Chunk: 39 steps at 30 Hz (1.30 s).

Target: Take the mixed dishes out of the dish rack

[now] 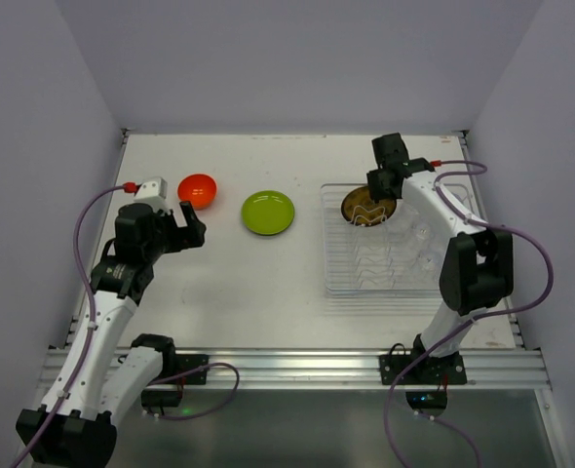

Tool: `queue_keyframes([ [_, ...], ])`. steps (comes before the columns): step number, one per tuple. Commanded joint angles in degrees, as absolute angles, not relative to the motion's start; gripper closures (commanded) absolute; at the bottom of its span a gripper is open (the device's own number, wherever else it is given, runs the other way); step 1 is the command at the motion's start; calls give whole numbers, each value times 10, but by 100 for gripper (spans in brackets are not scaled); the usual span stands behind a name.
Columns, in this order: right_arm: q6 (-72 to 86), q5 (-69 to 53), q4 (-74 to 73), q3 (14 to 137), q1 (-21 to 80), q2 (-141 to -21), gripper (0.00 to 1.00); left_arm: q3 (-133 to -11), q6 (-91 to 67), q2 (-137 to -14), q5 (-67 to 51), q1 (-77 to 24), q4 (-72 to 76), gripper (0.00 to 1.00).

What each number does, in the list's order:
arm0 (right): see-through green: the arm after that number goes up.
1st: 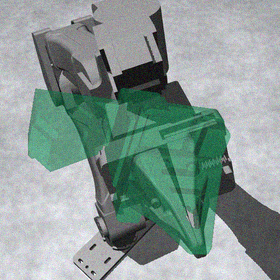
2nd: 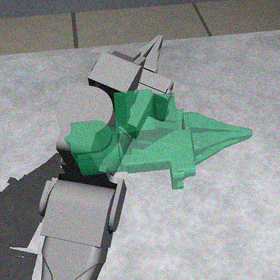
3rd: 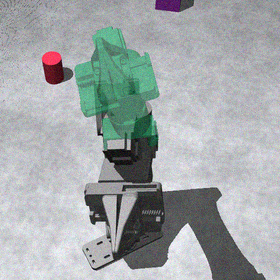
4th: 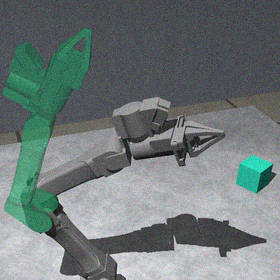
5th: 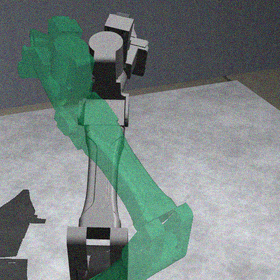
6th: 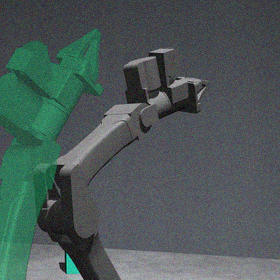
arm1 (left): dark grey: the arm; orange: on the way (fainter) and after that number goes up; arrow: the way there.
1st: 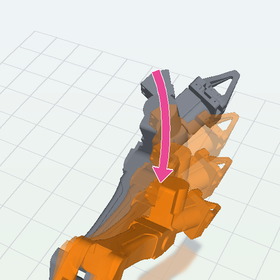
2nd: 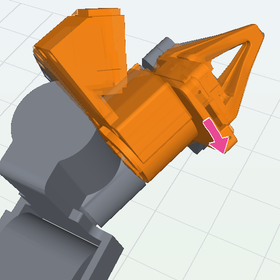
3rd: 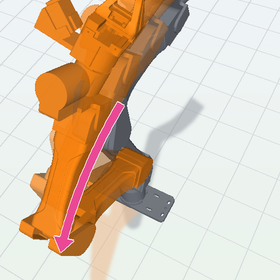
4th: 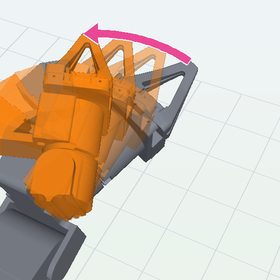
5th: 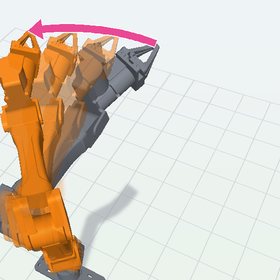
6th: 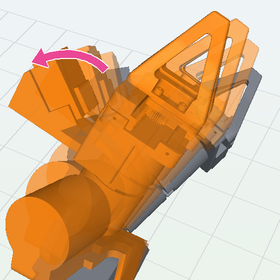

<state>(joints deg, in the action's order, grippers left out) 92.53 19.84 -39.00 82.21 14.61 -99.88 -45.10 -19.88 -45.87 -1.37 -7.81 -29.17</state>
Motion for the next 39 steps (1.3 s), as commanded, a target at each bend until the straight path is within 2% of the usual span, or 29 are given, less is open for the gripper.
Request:
queue_keyframes([
  [1, 931, 223, -374, 813, 145, -969, 75, -446, -184, -460, -26, -83, -267, 0],
  [5, 929, 222, -372, 807, 145, -968, 79, -446, -184, -459, -25, -83, -267, 0],
  [20, 919, 199, -345, 780, 145, -975, 82, -446, -183, -460, -28, -85, -267, 0],
  [23, 916, 200, -336, 777, 146, -963, 88, -446, -183, -458, -26, -85, -268, 0],
  [26, 909, 188, -313, 764, 146, -952, 100, -446, -184, -453, -20, -86, -268, 0],
  [33, 903, 177, -314, 760, 146, -930, 100, -446, -184, -456, -17, -86, -270, 0],
  [39, 881, 161, -248, 722, 145, -886, 100, -446, -184, -451, -12, -86, -269, 0],
])
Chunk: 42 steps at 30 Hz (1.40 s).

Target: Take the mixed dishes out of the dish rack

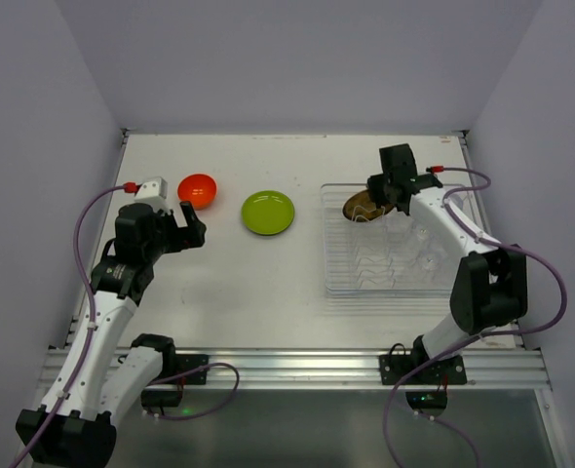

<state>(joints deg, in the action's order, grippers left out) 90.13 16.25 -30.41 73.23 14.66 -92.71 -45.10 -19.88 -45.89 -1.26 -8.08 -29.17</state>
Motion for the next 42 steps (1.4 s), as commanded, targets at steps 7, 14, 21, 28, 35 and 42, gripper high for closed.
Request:
queue_keyframes([
  [7, 847, 139, -191, 701, 145, -854, 100, -450, -186, -449, 18, -86, -274, 0],
  [14, 803, 110, -134, 685, 147, -817, 100, -452, -191, -443, 34, -86, -279, 0],
  [21, 750, 105, -123, 685, 151, -768, 100, -453, -193, -439, 47, -85, -282, 0],
  [28, 666, 55, -111, 678, 154, -723, 100, -454, -197, -433, 64, -85, -286, 0],
  [35, 368, 38, -121, 669, 240, -643, 100, -476, -208, -432, 82, -84, -295, 0],
  [42, 82, 101, -188, 611, 431, -578, 100, -546, -322, -500, -164, -85, -248, 0],
])
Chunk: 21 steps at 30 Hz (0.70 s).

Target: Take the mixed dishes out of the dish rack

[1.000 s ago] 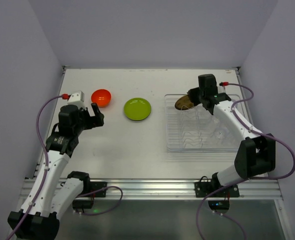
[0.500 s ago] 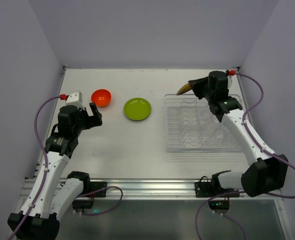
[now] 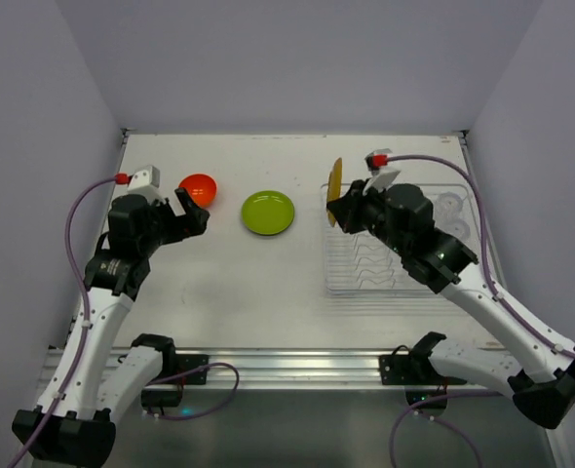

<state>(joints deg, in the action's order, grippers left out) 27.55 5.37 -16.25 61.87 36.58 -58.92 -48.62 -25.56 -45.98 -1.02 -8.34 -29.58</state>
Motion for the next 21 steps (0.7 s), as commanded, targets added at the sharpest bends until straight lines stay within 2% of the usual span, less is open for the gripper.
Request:
queue_keyframes([
  [1, 53, 130, -196, 606, 457, -578, 100, -561, -337, -537, -201, -90, -242, 0],
  [3, -23, 177, -206, 587, 509, -577, 100, -590, -394, -557, -257, -105, -197, 0],
  [7, -97, 75, -229, 570, 541, -558, 100, -646, -460, -604, -298, -179, -160, 0],
  [9, -163, 69, -217, 539, 587, -540, 100, -669, -482, -626, -299, -212, -158, 0],
  [16, -246, 170, -195, 508, 671, -568, 100, -649, -506, -642, -237, -291, -163, 0],
  [21, -289, 281, -122, 490, 714, -582, 100, -635, -508, -660, -201, -357, -160, 0],
])
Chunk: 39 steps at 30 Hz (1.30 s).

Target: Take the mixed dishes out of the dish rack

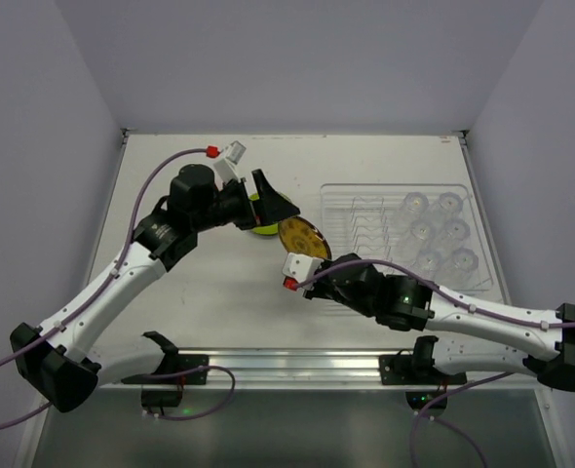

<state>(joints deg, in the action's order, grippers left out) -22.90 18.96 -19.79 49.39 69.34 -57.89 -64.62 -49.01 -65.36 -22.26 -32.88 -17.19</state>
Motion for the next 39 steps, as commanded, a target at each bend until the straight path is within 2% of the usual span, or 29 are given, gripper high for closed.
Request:
queue_keyframes([
  [1, -301, 293, -113, 489, 728, -584, 100, -632, -506, -660, -194, -360, -162, 2],
  [8, -324, 333, -78, 485, 758, -602, 100, -621, -483, -653, -120, -369, -204, 6],
  [13, -316, 336, -76, 472, 760, -606, 100, -639, -474, -657, -103, -369, -220, 0],
  [19, -305, 335, -66, 461, 759, -578, 100, -664, -466, -629, -17, -369, -257, 0],
  [23, -315, 306, -46, 460, 761, -558, 100, -649, -476, -618, -34, -369, -243, 3],
  [32, -368, 352, 16, 472, 761, -609, 100, -635, -475, -642, -81, -371, -216, 35],
  [35, -380, 361, 47, 472, 761, -619, 100, -631, -471, -642, -75, -371, -216, 69],
  [36, -384, 363, 58, 470, 761, -620, 100, -631, -468, -642, -75, -372, -218, 82],
  [37, -390, 363, 65, 468, 761, -621, 100, -635, -467, -643, -72, -371, -226, 100],
  [39, -398, 364, 96, 457, 761, -624, 100, -642, -458, -649, -68, -371, -232, 100],
])
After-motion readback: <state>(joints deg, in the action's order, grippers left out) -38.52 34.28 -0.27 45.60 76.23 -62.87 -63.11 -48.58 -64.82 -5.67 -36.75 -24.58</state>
